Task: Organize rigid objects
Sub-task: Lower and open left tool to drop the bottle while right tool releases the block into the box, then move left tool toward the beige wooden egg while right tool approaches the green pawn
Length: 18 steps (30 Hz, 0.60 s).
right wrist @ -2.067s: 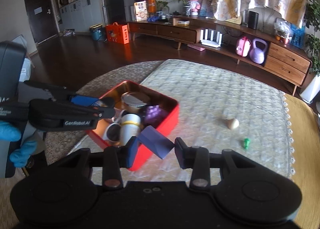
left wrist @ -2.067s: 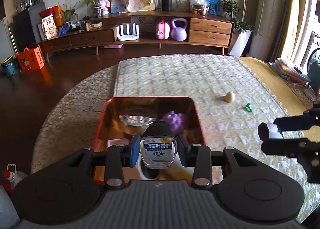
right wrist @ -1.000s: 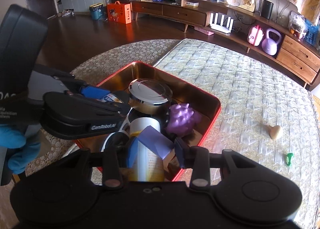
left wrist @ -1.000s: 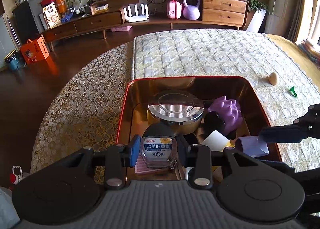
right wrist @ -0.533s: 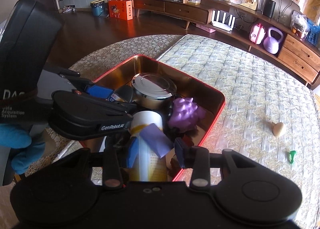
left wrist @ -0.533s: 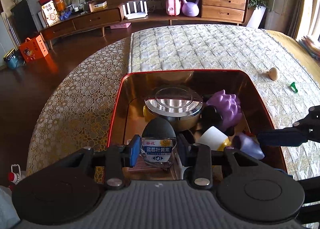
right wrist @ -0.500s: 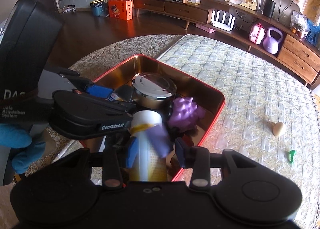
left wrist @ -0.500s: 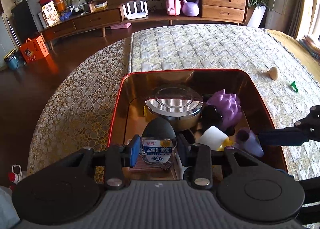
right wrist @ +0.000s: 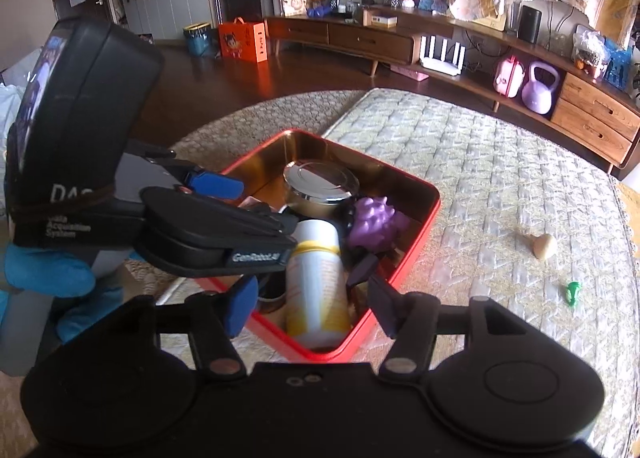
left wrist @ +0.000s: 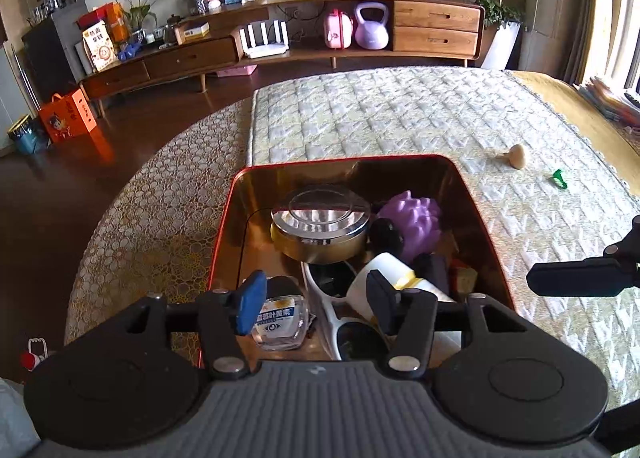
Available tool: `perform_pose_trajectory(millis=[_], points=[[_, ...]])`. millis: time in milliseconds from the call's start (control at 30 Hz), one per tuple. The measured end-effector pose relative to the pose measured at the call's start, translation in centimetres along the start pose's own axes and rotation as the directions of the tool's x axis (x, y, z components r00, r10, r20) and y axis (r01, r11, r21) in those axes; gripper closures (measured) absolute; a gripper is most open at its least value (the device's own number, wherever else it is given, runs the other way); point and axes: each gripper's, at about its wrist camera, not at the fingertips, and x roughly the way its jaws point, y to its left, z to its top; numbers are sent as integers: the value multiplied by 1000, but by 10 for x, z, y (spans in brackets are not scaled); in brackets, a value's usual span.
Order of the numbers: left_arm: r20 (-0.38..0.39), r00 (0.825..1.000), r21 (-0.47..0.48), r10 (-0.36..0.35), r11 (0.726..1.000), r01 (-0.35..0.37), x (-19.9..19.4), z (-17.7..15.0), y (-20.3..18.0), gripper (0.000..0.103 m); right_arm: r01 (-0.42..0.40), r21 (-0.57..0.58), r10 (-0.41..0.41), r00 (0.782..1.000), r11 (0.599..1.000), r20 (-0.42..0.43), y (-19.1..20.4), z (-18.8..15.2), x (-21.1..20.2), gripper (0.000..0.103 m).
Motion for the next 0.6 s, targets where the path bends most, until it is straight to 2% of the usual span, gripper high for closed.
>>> perform_pose_trajectory(millis=[167,333,400,467,600], points=[[22,1000,-9,-11,1000,11,-23,-1,-9,45,-8,10,7,999,1000,42,2,-7,-29,33],[59,998,2,-16,1000,16,-49,-5,-23,34,-6,32,3,997,999,74,-1,-18,-58,23],[68,997,0,-20,1000,20,-59,-6,-29,33,-4,44,0,996,999,88,-5,-24,-71,18],[77,997,0,-24,1000,25,-69,-7,-35,32,3,57,-9,995,998,103,-9,-29,-83,17],[99,995,-1,-34,999,34,-87,-9,-49,25,10,103,-23,991,995,132,-24,-42,-106,8]])
